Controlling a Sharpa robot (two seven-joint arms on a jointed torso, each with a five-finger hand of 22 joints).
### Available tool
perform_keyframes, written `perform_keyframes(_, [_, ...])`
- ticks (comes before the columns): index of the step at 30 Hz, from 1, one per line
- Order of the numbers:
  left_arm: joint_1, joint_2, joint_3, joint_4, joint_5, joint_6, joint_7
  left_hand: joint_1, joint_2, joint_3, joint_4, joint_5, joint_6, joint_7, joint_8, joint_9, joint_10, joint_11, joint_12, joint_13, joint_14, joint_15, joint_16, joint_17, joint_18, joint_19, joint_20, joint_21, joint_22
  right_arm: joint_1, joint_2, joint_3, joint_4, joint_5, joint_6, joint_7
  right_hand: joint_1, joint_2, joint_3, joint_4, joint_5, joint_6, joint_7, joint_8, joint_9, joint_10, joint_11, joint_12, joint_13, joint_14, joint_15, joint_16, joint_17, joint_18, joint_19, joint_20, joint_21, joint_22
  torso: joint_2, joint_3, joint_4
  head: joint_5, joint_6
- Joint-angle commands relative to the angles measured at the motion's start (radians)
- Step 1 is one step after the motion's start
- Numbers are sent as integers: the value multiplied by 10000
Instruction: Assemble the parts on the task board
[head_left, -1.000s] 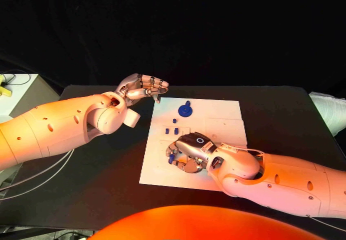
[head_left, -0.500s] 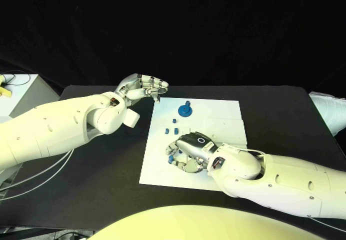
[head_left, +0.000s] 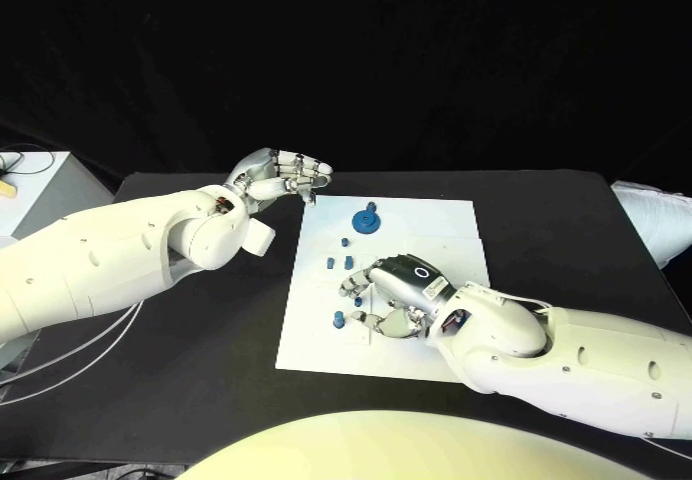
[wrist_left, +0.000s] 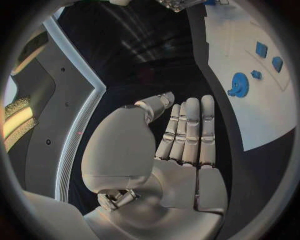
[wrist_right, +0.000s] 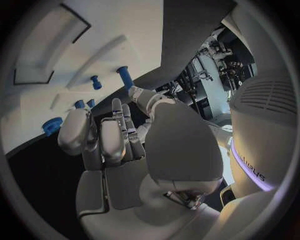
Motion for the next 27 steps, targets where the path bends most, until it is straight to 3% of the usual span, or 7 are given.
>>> perform_keyframes(1, [-9, 26, 4, -18, 67, 154, 52, 38, 60, -45, -7, 55, -61, -15, 46, -9, -46, -8, -50, -8, -92, 2, -46, -8, 67, 69, -21, -64, -9, 238, -454, 61, 273, 1247, -481, 347, -13, -60, -89, 26, 33, -94, 31, -59, -20, -40, -2, 119, 21, -9, 29, -30, -18, 137, -74, 6, -74, -23, -28, 6, -21, -133, 2])
perform_keyframes(7, [-86, 26, -3, -46, 91, 159, 45, 44, 59, -54, -8, 55, -63, -16, 51, -13, -53, -8, -51, -15, -96, 2, -46, -14, 67, 74, -21, -77, -18, 819, -1587, 107, 561, 3757, 313, 448, -180, 98, -166, 294, -6, 173, 127, -27, -14, 992, -90, 758, 205, 80, -29, 78, 154, 94, 76, -26, 110, 170, -95, 8, -85, -394, 2])
perform_keyframes(12, [-154, 18, -5, -44, 109, 166, 52, 44, 59, -54, -8, 55, -63, -16, 51, -13, -53, -8, -51, -15, -96, 2, -46, -14, 67, 74, -21, -77, -18, 1065, -2526, 114, 650, 5074, 767, 244, -440, 3, -702, 541, 103, 597, -262, 121, 36, 2382, -549, 2017, 1178, 304, -411, 557, 1001, -31, 390, -360, 677, 712, -145, 23, -160, -620, 47])
perform_keyframes(14, [-180, 13, -5, -39, 114, 167, 57, 42, 58, -57, -6, 55, -64, -15, 51, -13, -56, -7, -52, -17, -97, 3, -46, -14, 67, 74, -21, -79, -19, 1109, -2875, 111, 674, 5342, 931, 65, -541, 14, -1109, 676, 171, 705, -362, 209, 69, 2465, -665, 3283, 2414, 288, -543, 478, 776, -98, 533, -475, 950, 984, -159, 38, -179, -690, 48])
perform_keyframes(17, [-222, -12, -5, -9, 119, 164, 66, 38, 56, -62, -3, 54, -68, -15, 51, -15, -62, -5, -54, -19, -98, 4, -46, -16, 66, 75, -20, -83, -22, 1145, -3375, 85, 736, 5512, 1176, -257, -759, 192, -2006, 1324, 543, 653, -437, 415, 152, 3086, -693, 11499, 11301, 625, -513, 1412, 2491, -241, 783, -485, 1562, 1610, -176, 55, -197, -828, 37])
perform_keyframes(19, [-246, -42, -5, 29, 121, 159, 73, 38, 56, -62, -3, 54, -68, -15, 51, -15, -62, -5, -54, -19, -98, 4, -46, -16, 66, 75, -20, -83, -22, 1156, -3760, 47, 825, 5429, 1313, -556, -692, 333, -2556, 1729, 540, 625, -405, 582, 208, 3517, -661, 13086, 13134, 759, -462, 1870, 3430, -321, 923, -465, 1963, 2003, -181, 60, -210, -952, 52])
perform_keyframes(27, [-310, -128, -5, 157, 123, 149, 84, 28, 58, -69, 7, 55, -74, -13, 50, -18, -66, -3, -54, -23, -99, 6, -45, -19, 65, 77, -19, -91, -28, 1052, -4429, -78, 1091, 4544, 1458, -1436, -953, 702, -3817, 2029, 545, 682, -460, 816, 243, 3971, -672, 13904, 14125, 911, -478, 2281, 4368, -464, 1147, -452, 2615, 2614, -194, 65, -227, -1081, 68])
